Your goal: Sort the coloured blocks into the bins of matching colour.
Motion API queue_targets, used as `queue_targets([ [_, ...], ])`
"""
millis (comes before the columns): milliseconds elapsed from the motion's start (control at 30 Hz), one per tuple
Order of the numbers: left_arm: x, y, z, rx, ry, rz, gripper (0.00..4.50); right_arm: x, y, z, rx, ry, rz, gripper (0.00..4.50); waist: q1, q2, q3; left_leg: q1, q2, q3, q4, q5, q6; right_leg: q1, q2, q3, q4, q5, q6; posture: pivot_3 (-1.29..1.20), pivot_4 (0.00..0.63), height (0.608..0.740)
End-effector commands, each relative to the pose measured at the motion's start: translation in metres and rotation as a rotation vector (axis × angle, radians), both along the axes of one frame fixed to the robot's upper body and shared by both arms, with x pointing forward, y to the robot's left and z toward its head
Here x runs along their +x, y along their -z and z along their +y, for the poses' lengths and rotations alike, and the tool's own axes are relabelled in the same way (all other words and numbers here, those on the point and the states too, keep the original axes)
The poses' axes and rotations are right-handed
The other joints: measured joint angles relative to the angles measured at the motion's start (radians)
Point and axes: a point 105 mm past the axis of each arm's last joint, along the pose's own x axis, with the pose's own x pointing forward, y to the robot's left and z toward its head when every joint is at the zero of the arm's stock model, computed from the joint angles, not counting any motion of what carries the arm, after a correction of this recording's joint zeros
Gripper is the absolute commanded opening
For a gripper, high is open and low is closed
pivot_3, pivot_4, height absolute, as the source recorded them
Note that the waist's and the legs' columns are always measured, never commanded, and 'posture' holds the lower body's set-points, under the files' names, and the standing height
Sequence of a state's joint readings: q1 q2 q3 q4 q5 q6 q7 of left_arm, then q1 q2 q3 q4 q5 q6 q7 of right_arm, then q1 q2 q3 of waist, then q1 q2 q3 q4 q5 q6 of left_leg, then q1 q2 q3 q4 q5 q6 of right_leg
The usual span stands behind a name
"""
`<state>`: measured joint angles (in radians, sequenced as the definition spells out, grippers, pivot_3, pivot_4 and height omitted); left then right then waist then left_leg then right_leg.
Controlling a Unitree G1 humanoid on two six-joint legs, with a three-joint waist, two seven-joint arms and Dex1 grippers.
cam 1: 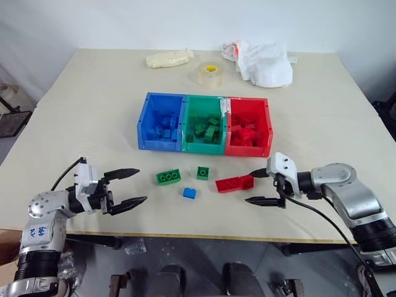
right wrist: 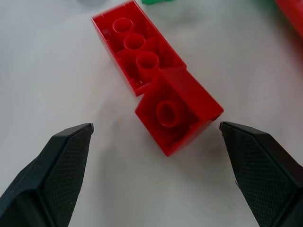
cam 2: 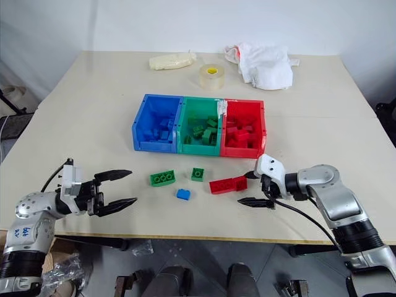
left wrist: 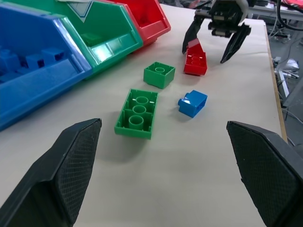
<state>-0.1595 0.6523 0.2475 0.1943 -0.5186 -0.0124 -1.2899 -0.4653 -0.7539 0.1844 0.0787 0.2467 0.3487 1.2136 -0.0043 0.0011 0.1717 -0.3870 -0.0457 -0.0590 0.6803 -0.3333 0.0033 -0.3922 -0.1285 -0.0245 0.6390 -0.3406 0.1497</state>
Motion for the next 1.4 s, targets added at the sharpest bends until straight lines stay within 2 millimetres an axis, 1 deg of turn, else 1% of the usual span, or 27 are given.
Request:
queue_targets([
  [33, -0.004, -0.011, 0.001, -0.013, -0.007, -0.054, 4.5, 0.005, -0.005, 0.005, 0.025, -0.024, -0.036, 3.88, -0.001, 0.0, 0.0, 0.0, 0.0, 0.0, 0.0, 0.0, 0.0, 0.0, 0.0, 0.0, 0.0, 0.0, 0.0, 0.0, 0.15, 0.74],
  [200, -0.005, -0.011, 0.0, -0.017, -0.012, -0.054, 4.5, 0.011, -0.013, 0.011, 0.072, -0.016, -0.068, 2.12, -0.001, 0.0, 0.0, 0.0, 0.0, 0.0, 0.0, 0.0, 0.0, 0.0, 0.0, 0.0, 0.0, 0.0, 0.0, 0.0, 0.15, 0.74],
  [233, -0.005, -0.011, 0.0, -0.018, -0.013, -0.054, 4.5, 0.011, -0.015, 0.011, 0.075, -0.016, -0.072, 1.86, -0.001, 0.0, 0.0, 0.0, 0.0, 0.0, 0.0, 0.0, 0.0, 0.0, 0.0, 0.0, 0.0, 0.0, 0.0, 0.0, 0.15, 0.74],
  [267, -0.004, -0.011, 0.0, -0.018, -0.013, -0.054, 4.5, 0.011, -0.016, 0.011, 0.077, -0.016, -0.077, 1.73, 0.0, 0.0, 0.0, 0.0, 0.0, 0.0, 0.0, 0.0, 0.0, 0.0, 0.0, 0.0, 0.0, 0.0, 0.0, 0.0, 0.15, 0.74],
  [400, -0.004, -0.011, 0.0, -0.02, -0.015, -0.054, 4.5, 0.01, -0.03, 0.009, 0.098, -0.011, -0.113, 1.73, 0.001, 0.0, 0.0, 0.0, -0.001, 0.0, 0.0, 0.0, 0.0, 0.0, 0.0, 0.0, 0.0, 0.0, 0.0, 0.0, 0.15, 0.74],
  [467, -0.003, -0.01, 0.0, -0.021, -0.015, -0.053, 4.5, 0.011, -0.042, 0.01, 0.111, -0.009, -0.146, 1.73, 0.0, 0.0, 0.0, 0.0, 0.0, 0.0, 0.0, 0.0, 0.0, 0.0, 0.0, 0.0, 0.0, 0.0, 0.0, 0.0, 0.15, 0.74],
  [500, -0.003, -0.01, 0.0, -0.022, -0.016, -0.053, 4.5, 0.016, -0.054, 0.01, 0.125, 0.0, -0.182, 1.73, 0.0, 0.0, 0.0, 0.0, 0.0, 0.0, 0.0, 0.0, 0.0, 0.0, 0.0, 0.0, 0.0, 0.0, 0.0, 0.0, 0.15, 0.74],
  [600, -0.001, -0.01, -0.001, -0.024, -0.016, -0.053, 4.5, 0.038, -0.093, 0.011, 0.164, 0.049, -0.3, 1.73, -0.007, 0.001, 0.0, 0.0, 0.0, 0.001, 0.0, 0.0, 0.0, -0.001, 0.0, 0.001, 0.0, 0.0, 0.0, 0.0, 0.15, 0.74],
  [667, 0.001, -0.01, -0.002, -0.026, -0.015, -0.055, 4.5, 0.054, -0.112, 0.011, 0.184, 0.075, -0.357, 1.73, -0.014, 0.001, 0.0, 0.0, 0.001, 0.001, 0.0, 0.0, 0.0, -0.001, 0.001, 0.0, 0.001, 0.0, 0.0, 0.0, 0.15, 0.74],
  [700, 0.002, -0.01, -0.002, -0.026, -0.014, -0.056, 4.5, 0.06, -0.117, 0.011, 0.186, 0.081, -0.376, 1.73, -0.019, 0.001, 0.0, 0.0, 0.001, 0.001, 0.0, 0.0, 0.0, -0.001, 0.001, 0.0, 0.001, 0.0, 0.0, 0.0, 0.15, 0.74],
  [767, 0.003, -0.01, -0.003, -0.027, -0.013, -0.058, 4.5, 0.081, -0.127, 0.009, 0.176, 0.132, -0.427, 1.73, -0.024, 0.001, 0.0, 0.0, 0.001, 0.0, -0.002, 0.0, 0.0, -0.001, 0.001, 0.0, 0.001, 0.0, 0.0, 0.0, 0.15, 0.74],
  [900, 0.005, -0.011, -0.005, -0.032, -0.011, -0.064, 4.5, 0.117, -0.134, 0.011, 0.146, 0.248, -0.48, 1.73, -0.029, 0.001, 0.0, 0.0, -0.001, 0.0, -0.002, 0.0, 0.0, -0.002, 0.0, -0.001, 0.005, 0.0, 0.0, 0.0, 0.15, 0.74],
  [933, 0.006, -0.011, -0.005, -0.033, -0.011, -0.065, 4.5, 0.123, -0.134, 0.011, 0.139, 0.27, -0.485, 1.73, -0.033, 0.001, 0.0, 0.0, -0.001, 0.0, -0.003, 0.0, 0.0, -0.002, 0.0, -0.001, 0.005, 0.0, 0.0, 0.0, 0.15, 0.74],
  [1000, 0.006, -0.011, -0.006, -0.035, -0.011, -0.068, 4.5, 0.132, -0.133, 0.016, 0.137, 0.299, -0.481, 2.45, -0.037, 0.001, 0.0, 0.0, -0.001, 0.0, -0.003, 0.0, 0.0, -0.002, 0.0, -0.001, 0.005, 0.0, 0.0, 0.0, 0.15, 0.74],
  [1067, 0.006, -0.012, -0.006, -0.035, -0.013, -0.071, 4.5, 0.138, -0.132, 0.018, 0.123, 0.328, -0.497, 3.05, -0.041, 0.001, 0.0, 0.0, 0.0, 0.0, -0.004, 0.0, 0.0, -0.002, 0.0, -0.001, 0.005, 0.0, 0.0, 0.0, 0.15, 0.74],
  [1200, 0.004, -0.011, -0.005, -0.035, -0.017, -0.072, 4.5, 0.139, -0.137, 0.018, 0.129, 0.324, -0.528, 4.37, -0.051, 0.001, 0.0, 0.0, -0.001, -0.001, -0.004, 0.0, 0.0, -0.002, 0.0, -0.003, 0.006, 0.0, 0.0, 0.0, 0.15, 0.74],
  [1233, 0.004, -0.011, -0.005, -0.035, -0.017, -0.071, 4.5, 0.138, -0.137, 0.017, 0.129, 0.312, -0.534, 4.44, -0.054, 0.001, 0.0, 0.0, -0.001, -0.001, -0.004, 0.0, 0.0, -0.002, 0.0, -0.003, 0.006, 0.0, 0.0, 0.0, 0.15, 0.74],
  [1300, 0.003, -0.011, -0.005, -0.034, -0.017, -0.07, 4.5, 0.134, -0.138, 0.015, 0.129, 0.28, -0.544, 4.44, -0.056, 0.001, 0.001, 0.0, -0.001, -0.001, -0.004, 0.0, 0.0, -0.002, 0.0, -0.003, 0.006, 0.0, 0.0, 0.0, 0.15, 0.74],
  [1400, 0.003, -0.011, -0.005, -0.035, -0.014, -0.068, 4.5, 0.121, -0.137, 0.009, 0.152, 0.212, -0.518, 4.44, -0.055, 0.001, 0.001, 0.0, 0.0, -0.001, -0.004, 0.0, 0.0, -0.002, 0.0, -0.003, 0.006, 0.0, 0.0, 0.0, 0.15, 0.74],
])
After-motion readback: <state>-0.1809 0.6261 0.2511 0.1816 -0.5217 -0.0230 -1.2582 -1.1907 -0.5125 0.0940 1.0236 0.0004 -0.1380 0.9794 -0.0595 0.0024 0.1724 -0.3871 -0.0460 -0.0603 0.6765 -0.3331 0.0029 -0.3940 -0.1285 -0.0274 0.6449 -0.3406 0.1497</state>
